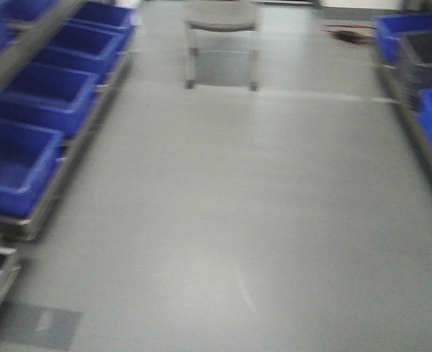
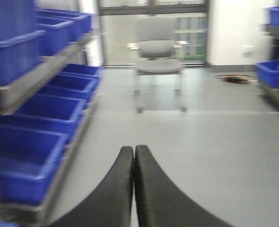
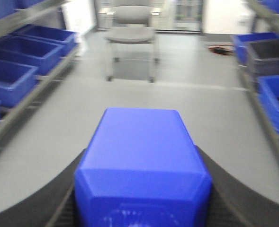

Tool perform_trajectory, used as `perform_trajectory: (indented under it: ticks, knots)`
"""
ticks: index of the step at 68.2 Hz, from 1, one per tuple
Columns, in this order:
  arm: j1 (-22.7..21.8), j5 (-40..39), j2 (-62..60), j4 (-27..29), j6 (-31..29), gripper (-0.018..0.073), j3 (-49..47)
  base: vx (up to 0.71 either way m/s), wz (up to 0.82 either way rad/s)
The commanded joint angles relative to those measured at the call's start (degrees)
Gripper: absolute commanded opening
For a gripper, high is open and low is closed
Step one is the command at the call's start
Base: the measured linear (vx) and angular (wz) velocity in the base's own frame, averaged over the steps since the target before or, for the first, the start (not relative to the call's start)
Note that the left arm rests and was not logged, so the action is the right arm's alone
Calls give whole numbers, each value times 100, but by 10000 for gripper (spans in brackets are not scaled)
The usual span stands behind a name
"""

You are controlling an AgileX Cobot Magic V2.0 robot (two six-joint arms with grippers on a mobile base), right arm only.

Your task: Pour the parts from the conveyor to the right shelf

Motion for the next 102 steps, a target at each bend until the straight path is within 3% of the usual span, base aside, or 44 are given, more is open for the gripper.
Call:
perform_trajectory:
  ticks: [1, 102]
  knots:
    - [-9, -470, 91, 5, -5, -6, -140, 26, 81]
    - [-9, -476, 91, -11, -5, -6, -140, 14, 85]
